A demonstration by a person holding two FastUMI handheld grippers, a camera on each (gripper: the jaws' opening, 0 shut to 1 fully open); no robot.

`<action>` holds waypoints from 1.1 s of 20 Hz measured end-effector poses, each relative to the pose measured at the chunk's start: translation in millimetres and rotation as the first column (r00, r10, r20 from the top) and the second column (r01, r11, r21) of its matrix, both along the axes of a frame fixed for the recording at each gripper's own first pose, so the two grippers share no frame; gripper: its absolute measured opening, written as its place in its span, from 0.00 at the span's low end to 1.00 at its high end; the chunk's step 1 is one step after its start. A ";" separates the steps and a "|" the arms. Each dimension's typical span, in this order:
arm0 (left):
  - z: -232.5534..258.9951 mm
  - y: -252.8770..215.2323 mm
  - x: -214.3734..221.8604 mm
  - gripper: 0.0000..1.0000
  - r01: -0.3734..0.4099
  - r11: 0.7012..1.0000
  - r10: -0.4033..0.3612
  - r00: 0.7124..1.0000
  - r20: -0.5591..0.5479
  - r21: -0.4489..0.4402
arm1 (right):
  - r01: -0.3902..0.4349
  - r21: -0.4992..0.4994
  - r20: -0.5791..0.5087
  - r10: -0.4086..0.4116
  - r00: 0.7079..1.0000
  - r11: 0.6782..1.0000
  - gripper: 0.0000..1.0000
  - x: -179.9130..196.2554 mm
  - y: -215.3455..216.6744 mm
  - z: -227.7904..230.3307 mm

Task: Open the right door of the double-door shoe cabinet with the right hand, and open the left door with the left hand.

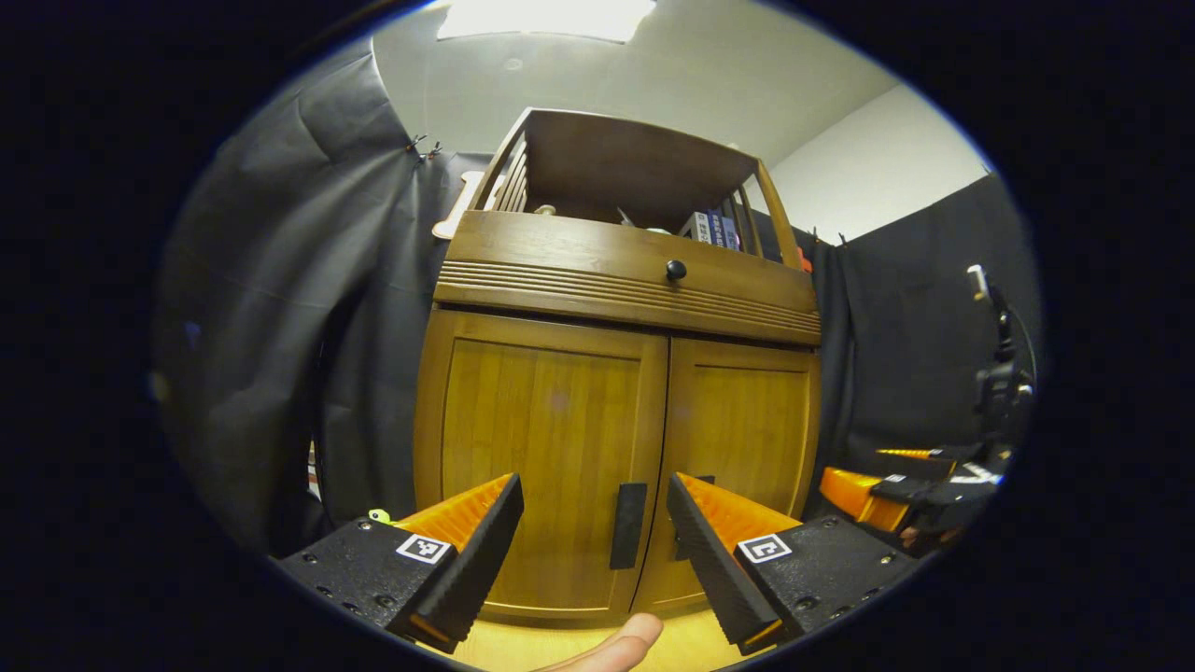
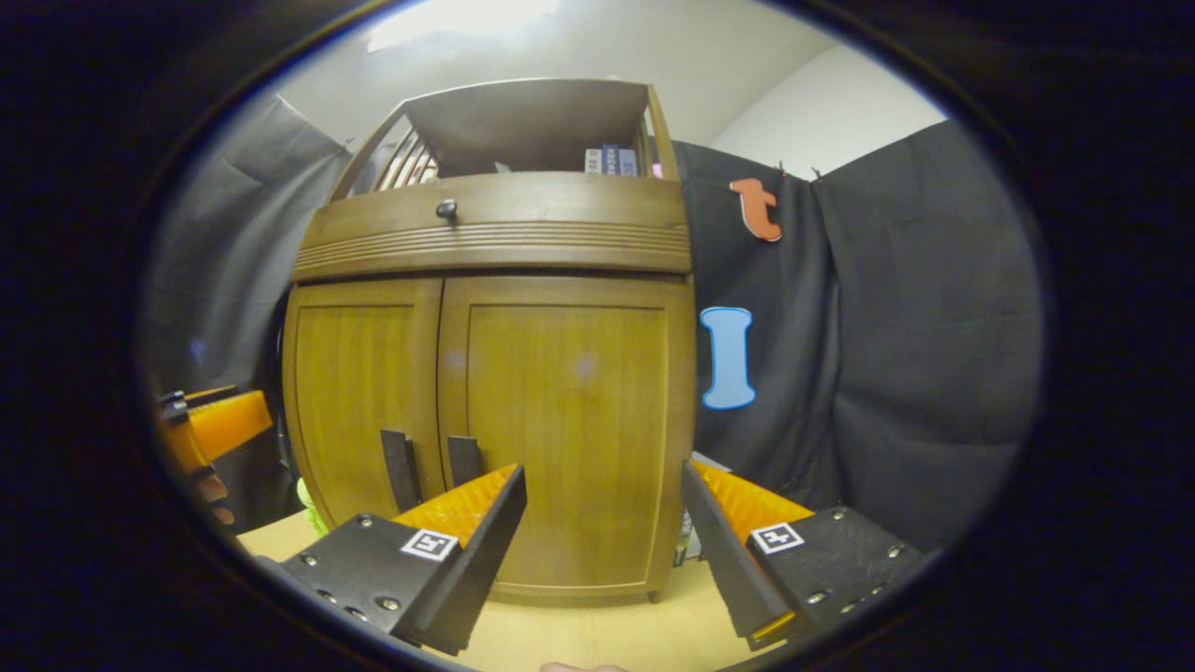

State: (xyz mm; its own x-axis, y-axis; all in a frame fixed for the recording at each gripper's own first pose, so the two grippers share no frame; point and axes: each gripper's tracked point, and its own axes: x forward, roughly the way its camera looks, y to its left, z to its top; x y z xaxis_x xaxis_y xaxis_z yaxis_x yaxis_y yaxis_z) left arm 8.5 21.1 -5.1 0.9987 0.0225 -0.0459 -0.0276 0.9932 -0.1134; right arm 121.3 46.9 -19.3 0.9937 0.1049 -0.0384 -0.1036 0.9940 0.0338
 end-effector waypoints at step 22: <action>-11.9 52.8 32.7 0.96 -0.088 0.996 0.089 0.995 -0.043 0.019 | -0.276 0.127 -0.141 0.293 0.946 0.953 0.19 62.0 129.4 -65.2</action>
State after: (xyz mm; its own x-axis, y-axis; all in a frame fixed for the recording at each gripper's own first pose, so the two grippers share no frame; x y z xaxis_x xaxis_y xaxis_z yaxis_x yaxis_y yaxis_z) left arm 41.2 73.9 -16.9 0.9899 0.1117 -0.0878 -0.1198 0.9884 -0.0929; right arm 183.3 176.3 -84.5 0.9043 0.3939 -0.1648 -0.3664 0.9140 0.1744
